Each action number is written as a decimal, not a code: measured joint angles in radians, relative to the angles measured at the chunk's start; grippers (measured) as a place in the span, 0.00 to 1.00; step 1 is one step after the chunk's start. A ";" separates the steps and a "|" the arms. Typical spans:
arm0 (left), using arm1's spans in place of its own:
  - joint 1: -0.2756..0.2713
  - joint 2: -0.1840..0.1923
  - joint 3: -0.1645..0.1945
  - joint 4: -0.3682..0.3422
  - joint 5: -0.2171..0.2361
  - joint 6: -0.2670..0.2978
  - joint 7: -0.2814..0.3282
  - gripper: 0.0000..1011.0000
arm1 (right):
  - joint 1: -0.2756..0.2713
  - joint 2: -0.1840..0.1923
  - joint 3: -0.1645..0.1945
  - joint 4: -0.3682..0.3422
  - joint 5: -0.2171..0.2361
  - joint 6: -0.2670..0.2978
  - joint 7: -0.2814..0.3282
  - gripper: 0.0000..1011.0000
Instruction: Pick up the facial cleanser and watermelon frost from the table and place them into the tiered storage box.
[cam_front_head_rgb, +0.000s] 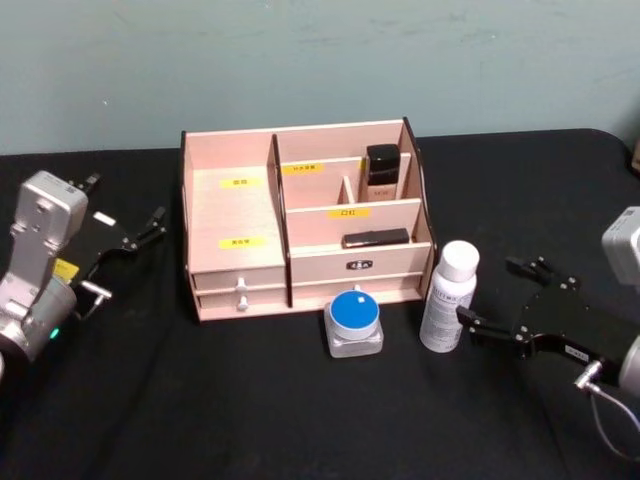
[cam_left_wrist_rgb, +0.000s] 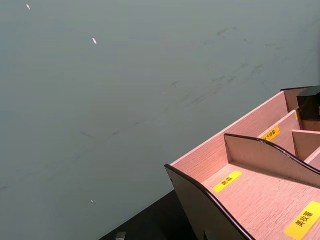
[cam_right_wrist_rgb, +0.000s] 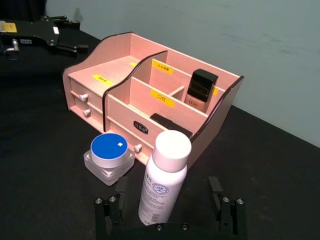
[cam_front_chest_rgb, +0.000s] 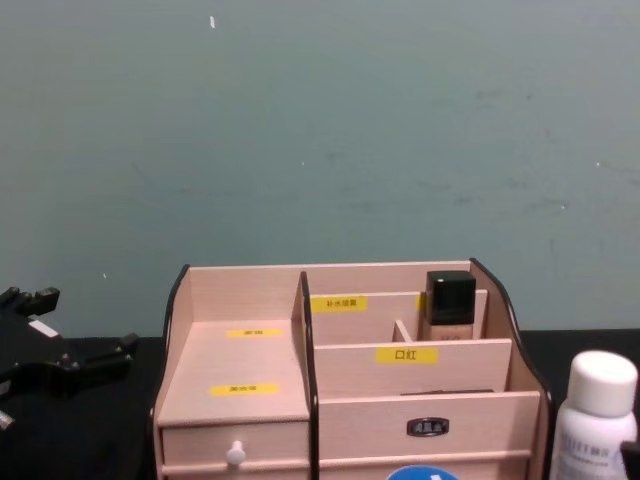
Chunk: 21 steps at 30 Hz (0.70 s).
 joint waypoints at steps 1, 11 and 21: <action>0.000 0.000 0.000 0.000 0.000 0.000 0.000 1.00 | 0.004 -0.005 -0.003 0.006 -0.003 0.000 0.002 0.99; 0.000 0.000 0.000 0.000 0.000 0.000 0.000 1.00 | 0.056 -0.065 -0.028 0.081 -0.038 -0.016 0.040 0.99; 0.000 0.000 0.000 0.000 0.000 0.000 0.000 1.00 | 0.103 -0.116 -0.044 0.136 -0.084 -0.034 0.065 0.99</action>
